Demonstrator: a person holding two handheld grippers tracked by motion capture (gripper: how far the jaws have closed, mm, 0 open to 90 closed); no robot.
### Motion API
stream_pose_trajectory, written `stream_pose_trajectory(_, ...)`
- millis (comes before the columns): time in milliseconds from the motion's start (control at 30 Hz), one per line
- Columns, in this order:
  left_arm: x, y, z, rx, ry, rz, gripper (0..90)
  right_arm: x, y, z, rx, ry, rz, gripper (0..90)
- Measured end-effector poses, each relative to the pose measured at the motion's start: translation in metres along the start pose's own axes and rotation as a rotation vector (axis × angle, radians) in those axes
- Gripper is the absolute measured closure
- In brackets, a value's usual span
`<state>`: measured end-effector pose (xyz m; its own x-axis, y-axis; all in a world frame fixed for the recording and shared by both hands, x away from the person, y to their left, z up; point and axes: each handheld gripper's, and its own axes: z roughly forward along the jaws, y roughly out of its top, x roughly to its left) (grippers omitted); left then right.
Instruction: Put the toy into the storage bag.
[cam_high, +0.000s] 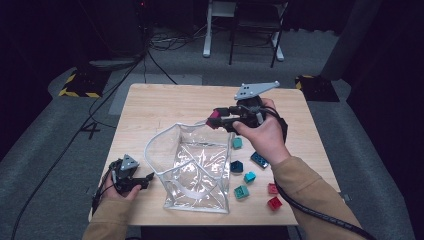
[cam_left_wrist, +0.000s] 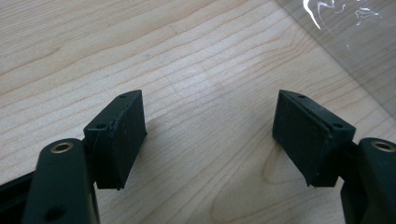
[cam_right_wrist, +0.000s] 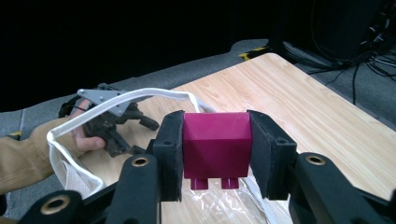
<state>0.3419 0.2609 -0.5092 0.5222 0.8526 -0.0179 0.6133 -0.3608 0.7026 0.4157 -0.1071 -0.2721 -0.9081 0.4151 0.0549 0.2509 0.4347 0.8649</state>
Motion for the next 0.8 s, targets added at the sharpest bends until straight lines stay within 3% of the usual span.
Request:
stream_pose_trajectory(467,0.0,0.0,0.0,0.002,0.0,0.005,26.2,0.018,0.009,0.045,0.044,0.073,-0.022,59.0)
stream_pose_trajectory(800,0.0,0.0,0.0,0.002,-0.002,0.005,26.2,0.023,0.003,0.063,0.067,0.094,-0.011,58.9)
